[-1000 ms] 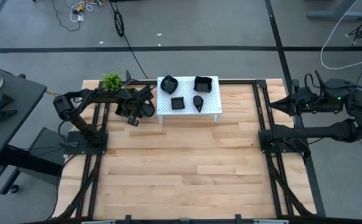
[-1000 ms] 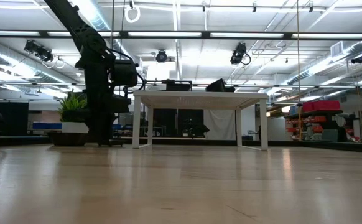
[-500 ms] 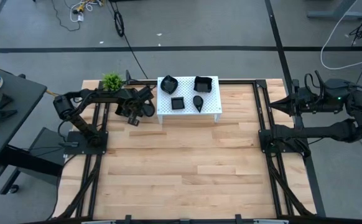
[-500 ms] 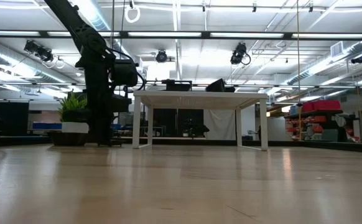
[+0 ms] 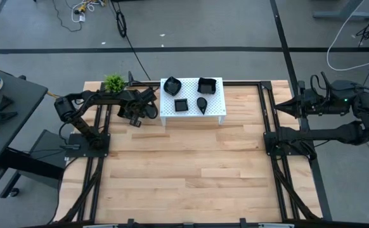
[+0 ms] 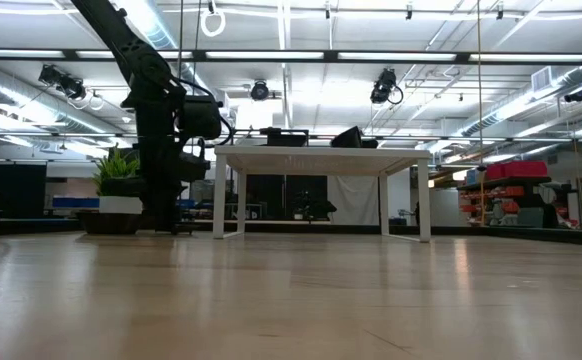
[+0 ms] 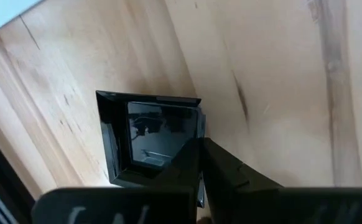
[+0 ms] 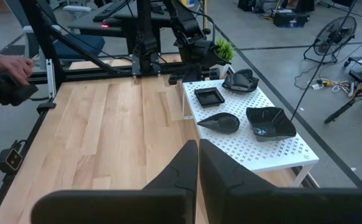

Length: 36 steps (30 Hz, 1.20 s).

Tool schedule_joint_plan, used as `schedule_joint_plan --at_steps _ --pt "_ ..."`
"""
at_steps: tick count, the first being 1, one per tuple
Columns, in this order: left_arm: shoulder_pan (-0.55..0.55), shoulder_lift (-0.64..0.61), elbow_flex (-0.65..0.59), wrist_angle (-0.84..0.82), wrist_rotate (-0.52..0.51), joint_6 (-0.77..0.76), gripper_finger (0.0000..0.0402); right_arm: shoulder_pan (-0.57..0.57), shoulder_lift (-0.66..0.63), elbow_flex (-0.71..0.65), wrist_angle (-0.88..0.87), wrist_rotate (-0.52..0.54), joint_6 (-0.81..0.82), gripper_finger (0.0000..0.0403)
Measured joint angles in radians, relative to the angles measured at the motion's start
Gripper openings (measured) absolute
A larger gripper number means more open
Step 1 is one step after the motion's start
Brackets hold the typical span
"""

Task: Pick & Place Mini shaped plates
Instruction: Stack the square plate on top of the square plate on the shelf

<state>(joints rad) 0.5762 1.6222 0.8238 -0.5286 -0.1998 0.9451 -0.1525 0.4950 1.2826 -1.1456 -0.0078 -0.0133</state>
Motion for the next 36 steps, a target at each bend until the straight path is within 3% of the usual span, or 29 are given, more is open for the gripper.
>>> schedule_joint_plan --at_steps 19,36 --pt "-0.031 -0.001 0.091 -0.053 -0.017 -0.001 0.0012 0.0 0.0 0.0 0.0 0.0 0.0 0.002" --pt "-0.091 -0.171 0.095 -0.217 -0.099 -0.084 0.001 0.0 0.0 0.0 0.0 0.0 0.0 0.002"
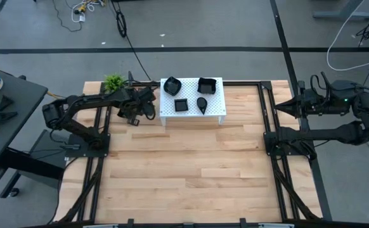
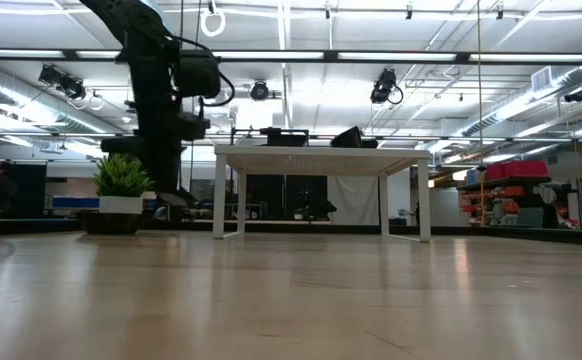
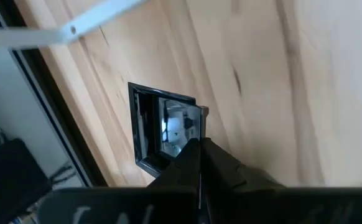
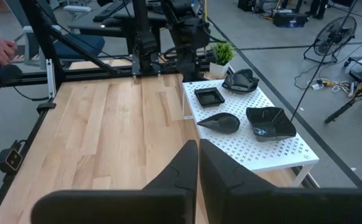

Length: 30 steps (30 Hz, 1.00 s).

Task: Pick & Place Mini shaped plates
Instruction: Stack the square plate on top of the square plate on the shelf

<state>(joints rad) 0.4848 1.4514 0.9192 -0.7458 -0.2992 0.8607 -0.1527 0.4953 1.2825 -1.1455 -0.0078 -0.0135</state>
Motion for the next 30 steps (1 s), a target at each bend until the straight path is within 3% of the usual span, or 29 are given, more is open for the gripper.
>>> schedule_joint_plan --at_steps 12,22,30 --pt "-0.082 -0.108 0.018 -0.195 -0.056 -0.143 0.0007 0.0 0.0 0.0 0.0 0.0 0.0 0.002" --pt "-0.156 -0.103 0.244 -0.365 -0.067 -0.34 0.0004 0.0 0.0 0.0 0.0 0.0 0.0 0.002" --pt "-0.196 -0.062 0.42 -0.378 -0.073 -0.496 0.0003 0.0 0.0 0.0 0.0 0.0 0.0 0.002"
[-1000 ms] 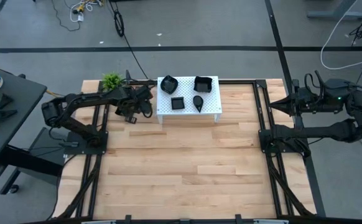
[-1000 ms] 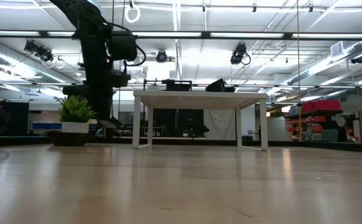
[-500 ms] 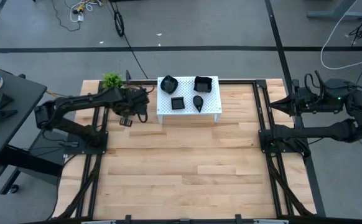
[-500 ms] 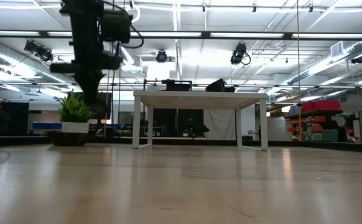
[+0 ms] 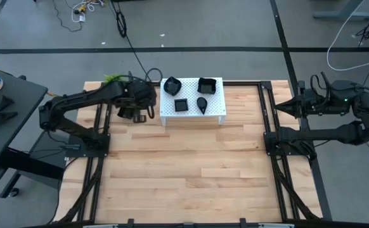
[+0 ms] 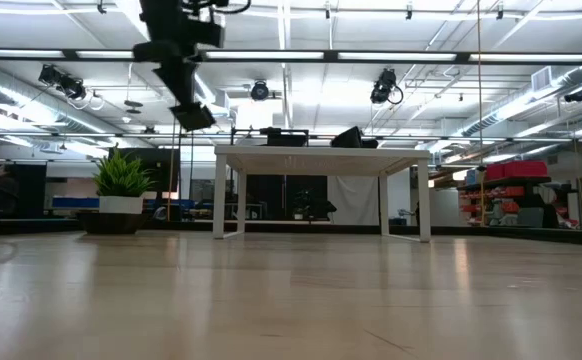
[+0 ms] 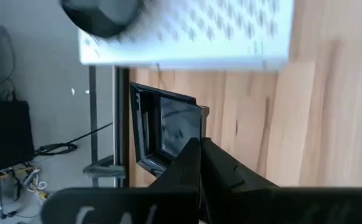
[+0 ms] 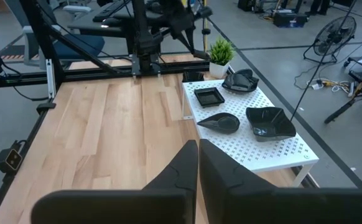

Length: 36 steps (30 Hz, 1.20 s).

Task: Pick & Place Mini shaped plates
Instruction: Stack the square plate on top of the square plate on the shelf

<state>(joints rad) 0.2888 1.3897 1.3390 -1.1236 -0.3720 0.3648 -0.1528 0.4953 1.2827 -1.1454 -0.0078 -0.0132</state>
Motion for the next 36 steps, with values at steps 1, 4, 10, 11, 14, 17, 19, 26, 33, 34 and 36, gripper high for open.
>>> schedule_joint_plan --at_steps 1,4,10,11,14,17,19,26,33,34,36 --pt "-0.006 0.013 0.019 0.004 -0.005 -0.017 0.0003 0.0 0.0 0.0 0.0 0.0 0.0 0.002" --pt "-0.024 0.058 0.068 0.0 -0.03 -0.04 0.0004 0.0 0.0 0.0 0.0 0.0 0.0 0.002" --pt "-0.063 0.14 0.18 -0.015 -0.041 -0.041 0.0004 0.0 0.0 0.0 0.0 0.0 0.0 0.002" --pt "-0.071 0.154 0.202 -0.019 -0.043 -0.041 0.0003 0.0 0.0 0.0 0.0 0.0 0.0 0.002" --pt "-0.091 0.197 0.269 -0.014 -0.043 -0.04 0.0004 0.0 0.0 0.0 0.0 0.0 0.0 0.002" --pt "-0.106 0.249 0.34 -0.013 -0.043 -0.04 0.0006 0.0 0.0 0.0 0.0 0.0 0.0 0.002" --pt "-0.116 0.286 0.385 -0.011 -0.043 -0.04 0.0006 0.0 0.0 0.0 0.0 0.0 0.0 0.002" --pt "-0.154 0.391 0.507 -0.009 -0.043 -0.041 0.0006 0.0 0.0 0.0 0.0 0.0 0.0 0.002" --pt "-0.184 0.49 0.604 -0.027 -0.054 -0.102 0.0003 0.0 0.0 0.0 0.0 0.0 0.0 0.002" --pt "-0.186 0.501 0.617 -0.03 -0.054 -0.112 0.0003 0.0 0.0 0.0 0.0 0.0 0.0 0.002" --pt "-0.187 0.524 0.637 -0.037 -0.062 -0.125 0.0006 0.0 0.0 0.0 0.0 0.0 0.0 0.002"
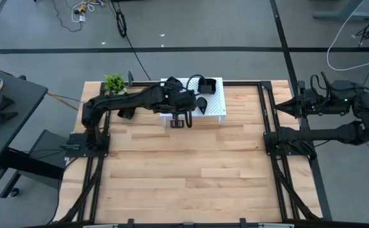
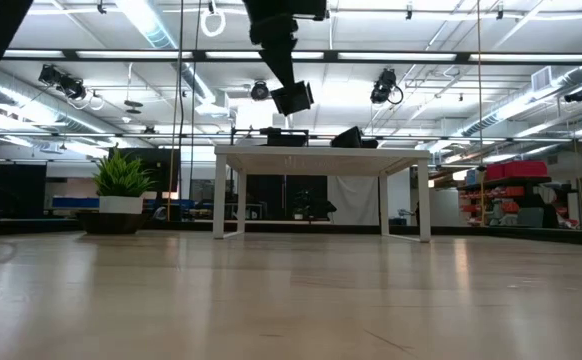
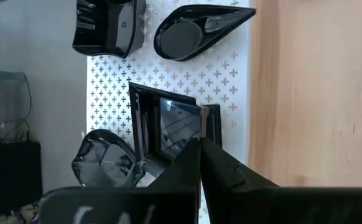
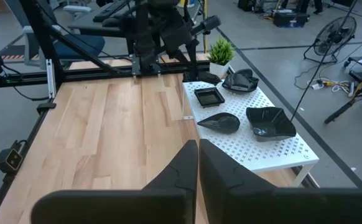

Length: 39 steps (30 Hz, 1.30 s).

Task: Pick & Place Mini shaped plates
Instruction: Stack the square plate on top of the square plate on the shelf

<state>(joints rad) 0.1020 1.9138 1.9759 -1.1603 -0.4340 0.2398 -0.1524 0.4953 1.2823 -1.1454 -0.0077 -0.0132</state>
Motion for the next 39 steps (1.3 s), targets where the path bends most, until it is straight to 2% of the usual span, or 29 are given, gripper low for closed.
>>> schedule_joint_plan --at_steps 13,26,39 --pt "-0.022 0.08 0.026 -0.056 -0.062 -0.13 0.0008 0.0 0.0 0.0 0.0 0.0 0.0 0.002" --pt "-0.038 0.115 0.026 -0.078 -0.171 -0.124 0.0011 0.0 0.0 0.0 0.0 0.0 0.0 0.002" --pt "-0.035 0.18 0.024 -0.107 -0.174 -0.124 0.0011 0.0 0.0 0.0 0.0 0.0 0.0 0.002"
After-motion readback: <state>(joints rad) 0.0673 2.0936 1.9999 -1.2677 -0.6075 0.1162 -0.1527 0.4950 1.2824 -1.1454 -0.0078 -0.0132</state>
